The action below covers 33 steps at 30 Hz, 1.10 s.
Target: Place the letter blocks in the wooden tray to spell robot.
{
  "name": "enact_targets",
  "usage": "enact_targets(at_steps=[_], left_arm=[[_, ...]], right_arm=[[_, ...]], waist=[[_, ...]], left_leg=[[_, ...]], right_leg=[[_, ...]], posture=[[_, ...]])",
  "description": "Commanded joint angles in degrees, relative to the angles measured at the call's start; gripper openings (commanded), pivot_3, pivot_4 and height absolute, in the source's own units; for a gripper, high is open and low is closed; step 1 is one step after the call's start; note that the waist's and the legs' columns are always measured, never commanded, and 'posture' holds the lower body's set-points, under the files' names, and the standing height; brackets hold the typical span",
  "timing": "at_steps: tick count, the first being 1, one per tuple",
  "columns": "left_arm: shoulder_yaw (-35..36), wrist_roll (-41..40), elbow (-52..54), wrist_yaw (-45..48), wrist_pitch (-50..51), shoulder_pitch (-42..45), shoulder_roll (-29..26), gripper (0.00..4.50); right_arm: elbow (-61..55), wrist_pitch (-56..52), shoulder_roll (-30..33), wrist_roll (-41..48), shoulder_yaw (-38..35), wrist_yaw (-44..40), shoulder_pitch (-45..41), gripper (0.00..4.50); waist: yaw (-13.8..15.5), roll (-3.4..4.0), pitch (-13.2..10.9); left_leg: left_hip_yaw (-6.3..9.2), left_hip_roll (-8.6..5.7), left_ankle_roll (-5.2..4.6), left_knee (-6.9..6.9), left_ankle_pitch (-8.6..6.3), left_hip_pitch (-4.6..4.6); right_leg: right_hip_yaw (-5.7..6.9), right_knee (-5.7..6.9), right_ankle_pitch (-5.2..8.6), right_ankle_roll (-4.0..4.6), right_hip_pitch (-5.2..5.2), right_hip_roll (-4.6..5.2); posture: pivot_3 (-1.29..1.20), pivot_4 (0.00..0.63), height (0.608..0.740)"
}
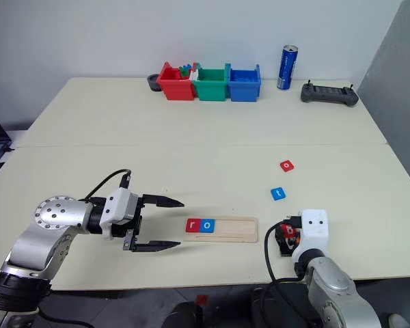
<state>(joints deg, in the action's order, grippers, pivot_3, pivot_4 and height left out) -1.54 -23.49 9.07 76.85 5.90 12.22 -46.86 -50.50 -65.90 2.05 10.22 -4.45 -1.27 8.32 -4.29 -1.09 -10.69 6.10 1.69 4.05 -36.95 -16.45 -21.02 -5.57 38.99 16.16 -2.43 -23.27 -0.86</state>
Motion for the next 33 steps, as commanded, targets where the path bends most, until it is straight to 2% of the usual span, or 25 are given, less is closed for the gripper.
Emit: enact_targets(at_steps=[1,4,10,14,18,23,31,33], left_arm=[[0.9,-0.2,1.8,-0.4,-0.3,-0.7,-0.5,4.5],[1.1,-0.3,2.1,-0.7,-0.4,-1.4,-0.4,4.5],[0.7,0.2,0.8,-0.8,-2.1,-2.0,0.1,4.5],[0.4,0.7,-1.8,-0.1,-4.2,-1.9,0.5,4.5],[0.2,1.2,-3.5,0.4,-6.0,-2.0,1.0,4.5],[0.2,1.4,-3.4,0.4,-7.0,-3.0,1.2,4.5],[0.5,1.4,-2.5,-0.1,-6.7,-3.1,0.9,4.5],[0.5,1.3,-2.2,-0.3,-6.2,-2.9,0.8,4.5]], right_arm=[[-2.0,3.8,3.4,-0.2,-3.3,-1.2,-4.1,4.47],[1.0,8.7,14.9,2.2,-4.3,-11.7,-5.7,4.47],[10.1,26.5,37.6,8.7,-7.3,-39.9,-5.6,4.47],[18.2,33.5,46.1,9.0,-4.2,-50.3,-6.9,4.47],[25.5,39.3,50.3,7.9,0.8,-58.3,-9.0,4.47],[33.6,46.1,50.7,4.0,6.8,-61.9,-13.3,4.47],[40.7,49.1,50.4,1.4,11.5,-65.8,-18.7,4.47],[41.5,49.1,50.4,1.1,12.2,-66.4,-19.4,4.1]], waist=[[0.0,0.01,0.0],[0.0,0.01,0.0],[0.1,0.05,-0.1],[0.2,-0.03,0.0],[0.2,-0.05,-0.1],[0.2,-0.04,-0.1],[0.6,-0.02,-0.1],[0.7,-0.02,-0.1]], left_leg=[[-0.02,-0.01,0.0,0.0,0.0,0.0],[-0.04,-0.02,0.0,-0.02,0.0,-0.01],[-0.02,-0.02,-0.03,-0.01,-0.02,-0.01],[-0.05,-0.03,-0.04,-0.04,-0.02,0.04],[-0.04,-0.03,-0.04,-0.04,-0.01,0.04],[-0.07,-0.03,-0.03,-0.06,-0.01,0.04],[-0.04,-0.03,-0.03,-0.07,-0.01,0.05],[-0.04,-0.03,-0.03,-0.07,-0.01,0.05]], right_leg=[[-0.02,0.0,0.0,0.0,0.0,0.02],[-0.01,-0.03,0.0,0.0,0.0,0.02],[0.01,-0.03,0.02,0.0,0.04,-0.01],[-0.01,-0.04,0.01,-0.01,0.09,0.0],[0.01,-0.02,0.01,0.01,0.09,-0.01],[-0.02,-0.02,-0.12,0.22,0.09,0.0],[0.0,-0.01,-0.16,0.28,0.09,0.0],[0.0,-0.01,-0.16,0.28,0.09,0.01]], posture=[[0.0,0.15,0.74],[0.0,0.15,0.74],[0.0,0.15,0.74],[0.0,0.15,0.74],[0.0,0.15,0.74],[0.0,0.15,0.74],[0.0,0.15,0.74],[0.0,0.15,0.74]])
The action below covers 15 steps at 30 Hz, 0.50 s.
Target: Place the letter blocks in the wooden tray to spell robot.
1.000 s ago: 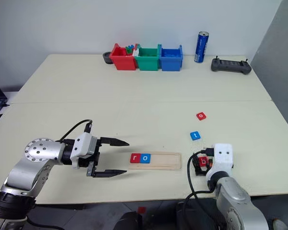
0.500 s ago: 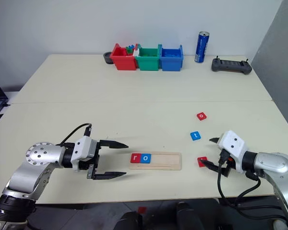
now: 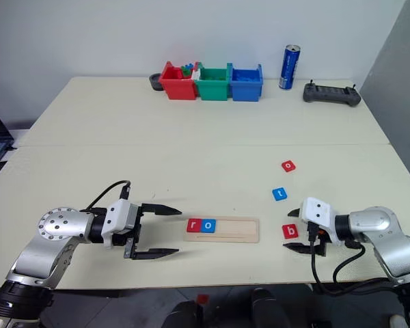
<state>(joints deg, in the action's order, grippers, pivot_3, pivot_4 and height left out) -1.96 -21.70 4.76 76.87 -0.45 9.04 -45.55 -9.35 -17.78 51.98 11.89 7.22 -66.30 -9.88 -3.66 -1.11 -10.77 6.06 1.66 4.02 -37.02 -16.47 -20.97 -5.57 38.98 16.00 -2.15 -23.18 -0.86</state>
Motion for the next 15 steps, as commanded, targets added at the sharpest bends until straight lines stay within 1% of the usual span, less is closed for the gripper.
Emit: enact_targets(at_steps=[1,8,11,15], left_arm=[[0.9,-0.5,2.3,-0.4,0.3,0.3,-0.5,4.5],[1.3,-0.6,2.8,-0.6,0.8,-0.2,-0.7,4.5],[1.6,-0.5,2.7,-0.6,0.7,-0.7,-1.0,4.5],[2.0,0.0,2.6,-0.9,0.5,-1.3,-1.7,4.5]], right_arm=[[0.6,1.1,0.5,-0.7,0.7,-1.6,-1.4,3.91],[-0.3,0.0,0.9,-0.4,0.9,-3.0,-2.2,1.42],[-3.1,-2.2,1.0,1.3,-0.1,-3.5,-3.1,1.4],[-10.8,-7.4,0.2,3.2,0.3,-2.1,-5.9,1.4]], waist=[[0.1,0.0,0.0],[0.3,0.0,0.0],[0.2,0.0,0.0],[0.2,0.01,0.0]], left_leg=[[0.0,0.0,0.0,0.0,0.0,0.0],[0.01,0.0,0.0,-0.01,0.0,0.0],[0.01,0.0,0.0,-0.01,0.0,0.0],[0.02,0.01,0.0,-0.01,0.0,0.01]], right_leg=[[0.0,0.0,0.0,0.0,0.0,0.0],[0.01,0.01,-0.01,0.01,0.0,0.0],[0.01,0.02,-0.01,0.01,0.0,0.0],[0.01,0.04,-0.01,0.01,0.0,0.0]], posture=[[0.0,0.15,0.74],[0.0,0.15,0.74],[0.0,0.15,0.74],[0.0,0.15,0.74]])
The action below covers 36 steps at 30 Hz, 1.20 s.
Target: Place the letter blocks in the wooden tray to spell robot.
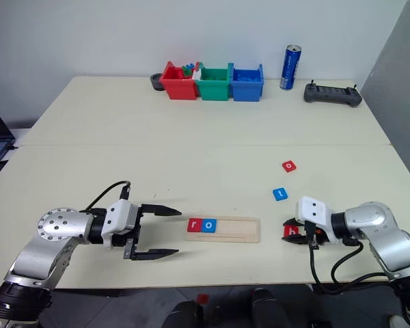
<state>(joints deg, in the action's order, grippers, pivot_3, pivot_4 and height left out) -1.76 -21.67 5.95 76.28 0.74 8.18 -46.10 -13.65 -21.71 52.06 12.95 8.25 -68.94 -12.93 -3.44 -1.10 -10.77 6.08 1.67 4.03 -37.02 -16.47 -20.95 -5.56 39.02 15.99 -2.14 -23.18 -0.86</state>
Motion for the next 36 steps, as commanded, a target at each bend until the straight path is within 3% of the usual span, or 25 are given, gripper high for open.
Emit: enact_targets(at_steps=[1,13,36], left_arm=[[1.9,0.2,1.4,-0.4,-0.8,-0.5,-1.3,4.5],[1.1,1.4,0.8,-0.9,-1.5,0.1,-1.3,4.5],[0.5,1.3,2.6,-2.5,-0.3,0.3,-1.3,4.5]], right_arm=[[-8.8,-6.2,-1.0,1.4,1.0,2.1,-4.6,1.4],[-12.7,-25.2,-17.4,-4.7,16.3,17.4,-14.9,1.4],[-8.5,-23.5,-20.3,-6.5,21.5,18.9,-17.6,1.4]], waist=[[0.0,0.0,0.0],[0.3,0.0,0.0],[0.1,0.0,0.0]], left_leg=[[0.0,0.0,0.0,0.0,0.0,0.0],[0.07,-0.02,0.01,-0.01,0.0,-0.09],[0.09,0.0,0.01,0.01,0.0,-0.08]], right_leg=[[0.0,0.0,0.0,0.0,0.0,0.0],[0.07,0.0,-0.01,0.01,-0.06,0.03],[0.11,0.01,-0.01,0.01,-0.06,0.02]], posture=[[0.0,0.15,0.74],[0.0,0.15,0.74],[0.0,0.15,0.74]])
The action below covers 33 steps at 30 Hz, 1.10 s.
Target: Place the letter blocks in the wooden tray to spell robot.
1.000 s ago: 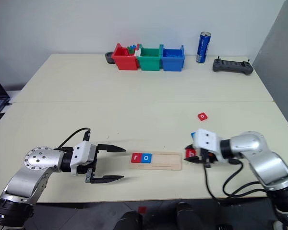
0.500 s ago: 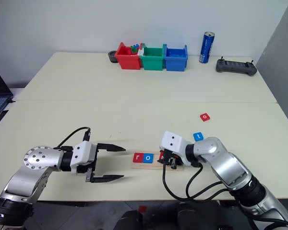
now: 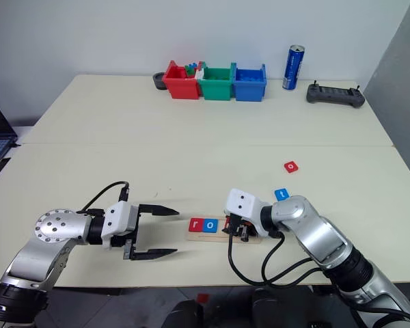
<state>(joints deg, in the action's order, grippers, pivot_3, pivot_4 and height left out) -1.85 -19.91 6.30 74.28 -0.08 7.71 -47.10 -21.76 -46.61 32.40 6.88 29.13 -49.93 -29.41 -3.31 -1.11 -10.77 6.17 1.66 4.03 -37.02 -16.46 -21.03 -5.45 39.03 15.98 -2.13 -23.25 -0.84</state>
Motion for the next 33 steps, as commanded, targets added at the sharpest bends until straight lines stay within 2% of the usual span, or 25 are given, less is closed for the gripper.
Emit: enact_targets(at_steps=[1,3,4,5,11,15,18,23,28,29,33], left_arm=[[0.6,-0.5,2.5,-0.6,0.8,0.8,-0.3,4.5],[0.7,-0.5,3.1,-0.7,1.2,0.7,-0.4,4.5],[0.7,-0.5,3.4,-0.8,1.4,0.6,-0.4,4.5],[0.8,-0.6,3.6,-0.9,1.5,0.5,-0.5,4.5],[1.1,-0.5,4.3,-1.1,1.6,-0.5,-0.8,4.5],[1.5,-0.5,3.4,-0.8,0.8,-1.1,-0.9,4.5],[1.8,-0.6,2.6,-0.7,0.3,-1.4,-0.7,4.5],[2.0,-0.8,1.0,-0.6,-0.7,-1.5,-0.5,4.5],[1.8,-0.5,-0.1,-0.4,-1.6,-1.2,-0.5,4.5],[1.7,-0.5,-0.3,-0.3,-1.7,-1.1,-0.6,4.5],[1.6,-0.5,0.0,-0.5,-1.3,-0.7,-0.6,4.5]], right_arm=[[-0.1,1.6,-0.7,-0.6,0.9,-0.1,-1.2,1.4],[0.4,2.2,-0.9,-1.1,1.4,0.0,-1.4,1.4],[0.6,2.4,-1.0,-1.3,1.5,0.0,-1.4,2.16],[0.8,2.6,-1.1,-1.4,1.5,0.0,-1.5,2.39],[-1.2,1.6,-2.1,-0.1,-1.1,0.1,-2.8,4.48],[-7.4,-2.7,0.1,3.8,-5.9,-1.0,-2.6,4.48],[-10.8,-4.4,2.7,5.1,-7.2,-1.3,-0.5,3.86],[-12.9,-3.4,7.2,4.6,-6.1,-1.2,4.6,2.03],[-12.4,-3.0,8.4,3.9,-4.5,-0.7,5.8,0.17],[-12.3,-3.2,8.4,4.0,-4.3,-0.8,5.6,0.05],[-11.7,-4.7,7.8,4.3,-3.2,-0.9,4.5,0.05]], waist=[[0.0,0.0,0.0],[0.0,0.0,0.0],[0.0,0.0,0.0],[0.0,0.0,0.0],[0.0,0.0,0.0],[0.0,0.0,0.0],[0.1,0.0,0.0],[0.1,0.0,0.0],[-0.1,0.0,0.0],[-0.1,0.0,0.0],[-0.1,0.0,0.0]], left_leg=[[0.0,0.0,0.0,0.0,0.0,0.0],[0.0,0.0,0.0,0.0,0.0,0.0],[0.0,0.0,0.0,0.0,0.0,0.0],[0.0,0.0,0.0,0.0,0.0,0.0],[0.01,0.0,0.0,0.01,0.0,0.0],[0.02,0.0,0.0,0.01,0.0,-0.01],[0.04,-0.01,0.0,0.01,0.0,-0.02],[0.02,0.0,0.0,0.02,0.0,-0.01],[0.0,0.01,0.0,0.01,0.0,0.01],[-0.01,0.01,0.0,0.01,0.0,0.02],[-0.01,0.01,0.0,0.01,0.0,0.01]], right_leg=[[0.0,0.0,0.0,0.0,0.0,0.0],[0.0,0.0,0.0,0.0,0.0,0.0],[0.0,0.0,0.0,0.0,0.0,0.0],[0.0,0.0,0.0,0.0,0.0,0.0],[0.0,0.0,0.0,0.0,0.0,0.0],[0.01,0.0,0.0,0.0,0.0,0.0],[0.03,-0.02,0.0,0.0,0.0,0.01],[0.02,-0.02,0.01,-0.01,0.0,0.01],[0.0,-0.01,0.01,-0.01,0.0,-0.01],[-0.01,-0.01,0.01,-0.02,0.0,-0.01],[-0.01,-0.02,0.01,-0.01,0.0,-0.01]], posture=[[0.0,0.15,0.74],[0.0,0.15,0.74],[0.0,0.15,0.74],[0.0,0.15,0.74],[0.0,0.15,0.74],[0.0,0.15,0.74],[0.0,0.15,0.74],[0.0,0.15,0.74],[0.0,0.15,0.74],[0.0,0.15,0.74],[0.0,0.15,0.74]])
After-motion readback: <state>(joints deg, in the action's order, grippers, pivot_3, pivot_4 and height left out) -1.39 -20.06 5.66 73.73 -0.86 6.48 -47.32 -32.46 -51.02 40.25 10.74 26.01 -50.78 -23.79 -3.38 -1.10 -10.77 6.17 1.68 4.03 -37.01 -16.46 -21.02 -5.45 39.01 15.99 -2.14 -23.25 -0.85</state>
